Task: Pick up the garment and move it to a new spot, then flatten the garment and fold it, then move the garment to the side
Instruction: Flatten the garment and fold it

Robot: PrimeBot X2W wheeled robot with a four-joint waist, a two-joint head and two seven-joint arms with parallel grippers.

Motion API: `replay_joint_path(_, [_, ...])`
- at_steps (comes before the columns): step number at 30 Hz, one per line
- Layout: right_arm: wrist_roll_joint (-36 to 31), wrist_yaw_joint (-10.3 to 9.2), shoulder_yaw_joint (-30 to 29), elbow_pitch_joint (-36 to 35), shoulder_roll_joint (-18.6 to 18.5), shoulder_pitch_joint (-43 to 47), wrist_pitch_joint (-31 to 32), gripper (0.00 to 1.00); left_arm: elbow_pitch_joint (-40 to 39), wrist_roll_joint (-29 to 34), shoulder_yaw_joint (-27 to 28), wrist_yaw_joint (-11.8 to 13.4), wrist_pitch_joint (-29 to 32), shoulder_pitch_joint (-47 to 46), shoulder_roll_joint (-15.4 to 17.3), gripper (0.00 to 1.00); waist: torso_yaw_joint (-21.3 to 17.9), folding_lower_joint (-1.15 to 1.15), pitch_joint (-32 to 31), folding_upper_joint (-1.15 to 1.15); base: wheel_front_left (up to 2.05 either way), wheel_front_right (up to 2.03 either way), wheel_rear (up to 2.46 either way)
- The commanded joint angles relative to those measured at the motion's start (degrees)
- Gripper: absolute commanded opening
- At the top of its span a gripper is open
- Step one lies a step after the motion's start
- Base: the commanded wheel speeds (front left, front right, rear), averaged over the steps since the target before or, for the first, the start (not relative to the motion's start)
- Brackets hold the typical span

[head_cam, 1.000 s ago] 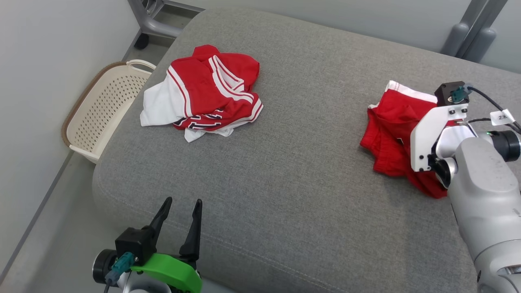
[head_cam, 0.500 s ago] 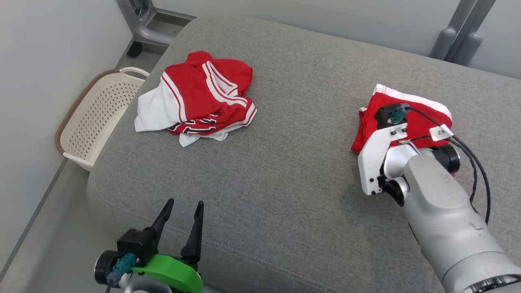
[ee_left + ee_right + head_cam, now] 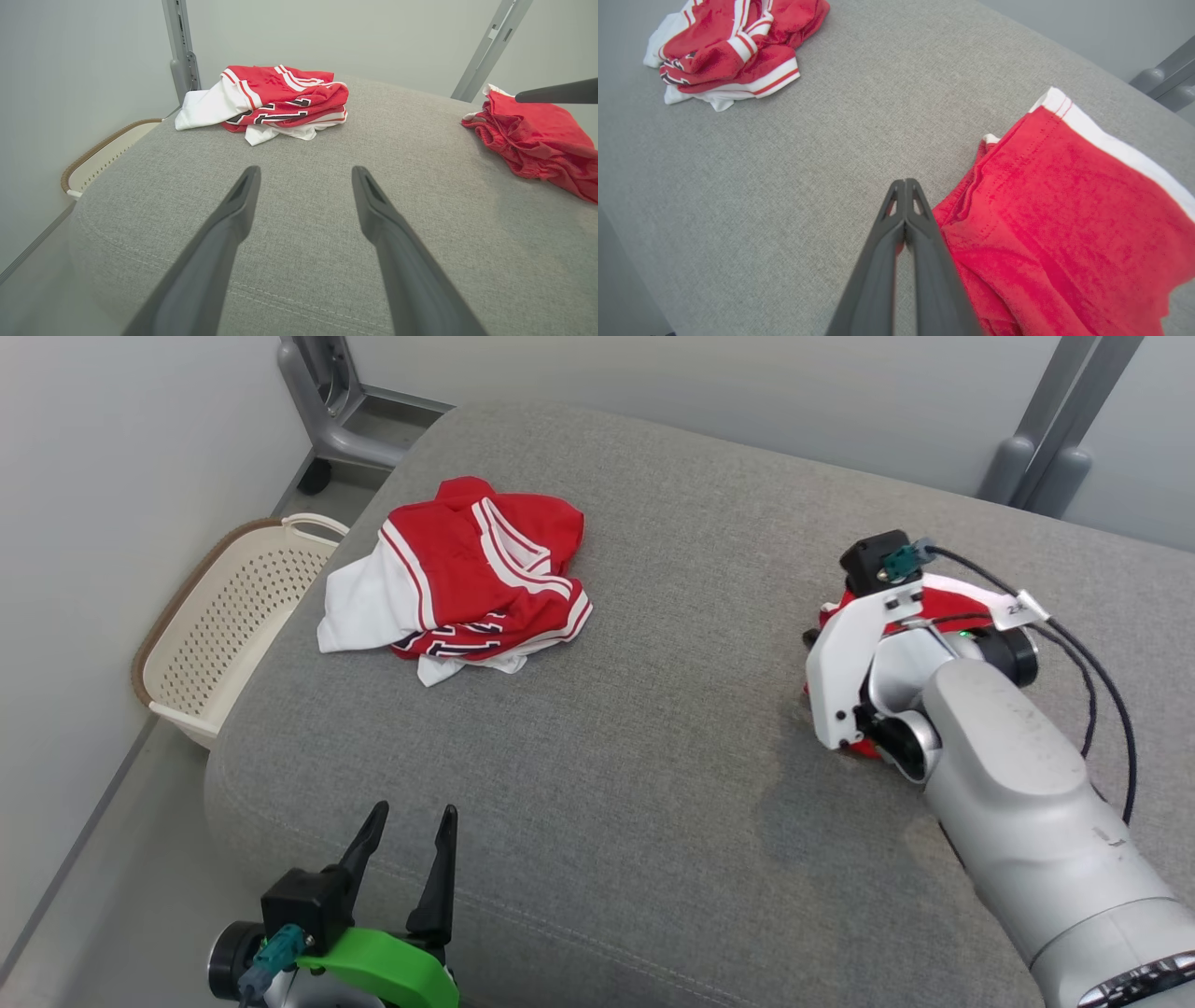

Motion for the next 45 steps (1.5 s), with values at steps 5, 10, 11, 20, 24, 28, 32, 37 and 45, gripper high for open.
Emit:
replay_joint_path(5, [-3.2, -0.07, -5.4, 0.5, -3.6, -0.4, -3.0, 0.00, -0.7, -0.2, -0.4, 0.4, 0.1, 0.9, 0.6, 1.00, -0.4, 0.00, -0.9, 0.00, 0.00, 0.00, 0.00])
replay_joint_path(10, [-8.4, -0.07, -10.6, 2.7, -4.7, 2.1, -5.5, 0.00, -1.2, -0.4, -0.8, 0.5, 0.2, 1.1, 0.7, 1.00, -0.3, 0.00, -0.7, 0.00, 0.00, 0.00, 0.00])
replay_joint_path(11, [-9.4, -0.07, -11.5, 3.1, -4.6, 2.4, -6.0, 0.00, -1.3, -0.4, -0.8, 0.5, 0.2, 1.1, 0.6, 1.00, -0.3, 0.00, -0.5, 0.00, 0.00, 0.00, 0.00])
replay_joint_path(20, [-16.7, -0.07, -18.1, 5.7, -3.1, 3.7, -11.8, 0.00, -1.2, -0.6, -1.5, 0.0, 0.0, -0.5, 0.0, 1.00, 0.8, 0.00, 1.7, 0.00, 0.00, 0.00, 0.00])
replay_joint_path(24, [-19.6, -0.08, -20.1, 8.2, -1.6, 2.5, -12.8, 0.00, -0.5, -0.6, -1.6, -0.1, -0.2, -1.2, -0.3, 1.00, 1.9, 0.00, 2.8, 0.00, 0.00, 0.00, 0.00])
replay_joint_path(28, [-20.3, -0.07, -20.0, 10.4, 0.0, 1.8, -13.5, 0.00, 0.1, -0.8, -1.3, -0.1, -0.4, -1.3, -0.4, 1.00, 2.5, 0.00, 2.9, 0.00, 0.00, 0.00, 0.00])
replay_joint_path(32, [-20.8, -0.07, -19.2, 12.6, 1.3, 1.5, -13.6, 0.00, 0.6, -0.9, -1.3, -0.2, -0.6, -1.6, -0.4, 1.00, 2.9, 0.00, 2.5, 0.00, 0.00, 0.00, 0.00])
replay_joint_path(37, [-19.9, -0.07, -17.7, 15.3, 2.6, 1.6, -14.3, 0.00, 1.1, -0.9, -1.4, -0.1, -0.7, -1.5, -0.2, 1.00, 3.1, 0.00, 1.6, 0.00, 0.00, 0.00, 0.00])
replay_joint_path(45, [-12.0, -0.07, -11.0, 17.1, 3.3, -0.2, -14.4, 0.00, 1.3, -1.2, -1.2, 0.4, -0.7, 0.1, 0.6, 1.00, 2.2, 0.00, -1.7, 0.00, 0.00, 0.00, 0.00])
